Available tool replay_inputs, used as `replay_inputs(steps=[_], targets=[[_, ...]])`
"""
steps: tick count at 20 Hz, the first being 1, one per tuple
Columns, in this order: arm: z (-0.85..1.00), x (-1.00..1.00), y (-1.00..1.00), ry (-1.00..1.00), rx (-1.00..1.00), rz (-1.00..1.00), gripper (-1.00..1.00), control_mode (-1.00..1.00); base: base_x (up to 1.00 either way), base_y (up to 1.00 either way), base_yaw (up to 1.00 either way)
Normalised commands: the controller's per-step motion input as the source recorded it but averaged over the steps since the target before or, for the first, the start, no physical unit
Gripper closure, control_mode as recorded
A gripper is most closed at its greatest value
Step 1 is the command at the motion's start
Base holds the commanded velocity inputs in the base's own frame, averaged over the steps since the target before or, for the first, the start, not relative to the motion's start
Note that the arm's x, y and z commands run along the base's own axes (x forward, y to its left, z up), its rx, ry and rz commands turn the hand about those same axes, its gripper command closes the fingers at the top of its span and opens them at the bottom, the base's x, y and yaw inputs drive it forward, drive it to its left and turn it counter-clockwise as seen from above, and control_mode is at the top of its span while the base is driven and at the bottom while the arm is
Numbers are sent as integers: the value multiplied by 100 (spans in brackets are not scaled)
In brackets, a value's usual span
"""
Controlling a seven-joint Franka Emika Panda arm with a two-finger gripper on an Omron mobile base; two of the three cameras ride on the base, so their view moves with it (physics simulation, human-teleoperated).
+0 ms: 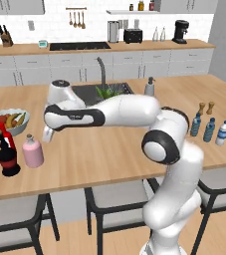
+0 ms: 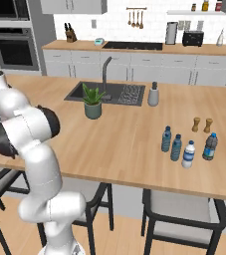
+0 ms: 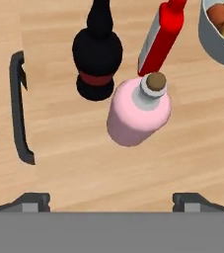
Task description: Move the plastic bottles in the middle to the plastics group, and the glass bottles in the middle to the glass group.
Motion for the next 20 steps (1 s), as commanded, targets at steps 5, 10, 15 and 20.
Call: replay_inputs(steps=[5, 10, 15, 20], targets=[[-22, -77, -100, 0, 2, -7, -100, -100, 0, 0, 0], [8, -54, -100, 0, 0, -2, -100, -100, 0, 0, 0], [70, -43, -100, 0, 0, 0, -100, -100, 0, 0, 0], [63, -65, -100, 1, 0, -14, -100, -100, 0, 0, 0]])
